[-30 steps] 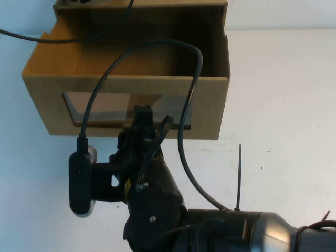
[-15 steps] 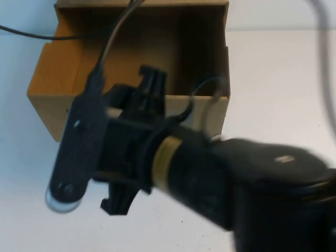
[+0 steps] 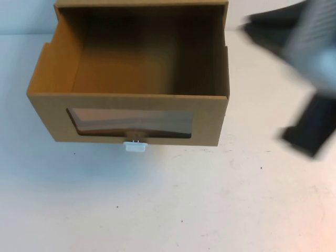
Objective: Open the shoe box
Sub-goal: 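Pull the top drawer of the cardboard box fully open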
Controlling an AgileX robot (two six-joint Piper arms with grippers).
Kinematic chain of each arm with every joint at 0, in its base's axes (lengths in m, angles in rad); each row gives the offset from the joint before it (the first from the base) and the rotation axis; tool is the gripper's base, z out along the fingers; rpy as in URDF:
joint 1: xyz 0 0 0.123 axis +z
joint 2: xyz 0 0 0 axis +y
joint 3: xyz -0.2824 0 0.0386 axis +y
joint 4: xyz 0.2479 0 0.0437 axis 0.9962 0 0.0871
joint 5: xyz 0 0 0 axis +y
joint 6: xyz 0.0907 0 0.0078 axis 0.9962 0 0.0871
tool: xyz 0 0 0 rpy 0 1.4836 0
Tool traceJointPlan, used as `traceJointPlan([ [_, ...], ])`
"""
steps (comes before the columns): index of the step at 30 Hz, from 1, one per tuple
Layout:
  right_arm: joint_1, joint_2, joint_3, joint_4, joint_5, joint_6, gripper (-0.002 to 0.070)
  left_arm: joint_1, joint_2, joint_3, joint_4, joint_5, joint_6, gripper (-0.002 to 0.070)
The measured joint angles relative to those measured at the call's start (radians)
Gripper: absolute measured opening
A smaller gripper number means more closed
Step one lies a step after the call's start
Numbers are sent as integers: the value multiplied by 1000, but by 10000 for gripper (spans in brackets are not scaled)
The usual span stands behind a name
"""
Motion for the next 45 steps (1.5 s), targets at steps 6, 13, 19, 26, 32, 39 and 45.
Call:
traceJointPlan([
  [6, 0, -232, 27, 90, 97, -14, -13, 0, -234, 22, 178, 73, -69, -4],
  [13, 0, -497, 220, 103, 114, 50, -13, 0, -623, 379, 216, 79, -86, -4],
  [19, 0, -598, 346, 103, 124, 61, -13, 0, -1030, 887, 237, -120, -97, -4],
  [26, 0, -615, 397, 211, 124, 82, -13, 0, -1309, 1300, 267, -314, -123, -4],
  [32, 0, -615, 404, 281, 124, 83, -13, 0, -1323, 1457, 271, -367, -124, -4],
  [39, 0, -615, 404, 287, 124, 86, -13, 0, -1315, 1578, 275, -388, -143, -4],
  [45, 0, -615, 406, 287, 124, 86, -13, 0, -1315, 1658, 365, -693, -339, -4],
])
